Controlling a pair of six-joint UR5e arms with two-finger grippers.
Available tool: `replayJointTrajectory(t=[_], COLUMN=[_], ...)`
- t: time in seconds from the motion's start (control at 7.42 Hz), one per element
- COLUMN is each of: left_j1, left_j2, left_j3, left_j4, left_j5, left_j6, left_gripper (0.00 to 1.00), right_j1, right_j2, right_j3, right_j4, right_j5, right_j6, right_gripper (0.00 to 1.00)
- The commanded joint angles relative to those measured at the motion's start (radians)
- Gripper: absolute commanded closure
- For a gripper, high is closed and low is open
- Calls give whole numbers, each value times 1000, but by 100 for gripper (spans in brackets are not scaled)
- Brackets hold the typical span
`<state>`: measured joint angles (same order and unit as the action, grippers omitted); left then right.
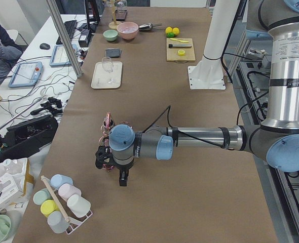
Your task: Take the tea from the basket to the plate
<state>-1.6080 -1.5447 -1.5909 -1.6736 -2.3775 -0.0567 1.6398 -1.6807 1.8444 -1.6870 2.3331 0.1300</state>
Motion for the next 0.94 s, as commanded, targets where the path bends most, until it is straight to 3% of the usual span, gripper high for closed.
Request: replayJointTrajectory(t=[0.0, 0.4, 0.81], left_j1=[-1, 0, -3], left_j2=[0, 0, -17], left_j3=[5, 6, -1], left_j4=[2, 3, 109], left_j5=[0, 0, 3], left_j6=[0, 0, -11], left_gripper=[2, 2, 2], right_j1=[0, 0, 0], right_j2=[-1, -2, -5], right_j3=[-4, 4, -1], right_j4=[-2, 0, 3], right_j5=[9, 17, 25], right_j6=[-1, -1, 0], right_gripper=[0, 0, 0])
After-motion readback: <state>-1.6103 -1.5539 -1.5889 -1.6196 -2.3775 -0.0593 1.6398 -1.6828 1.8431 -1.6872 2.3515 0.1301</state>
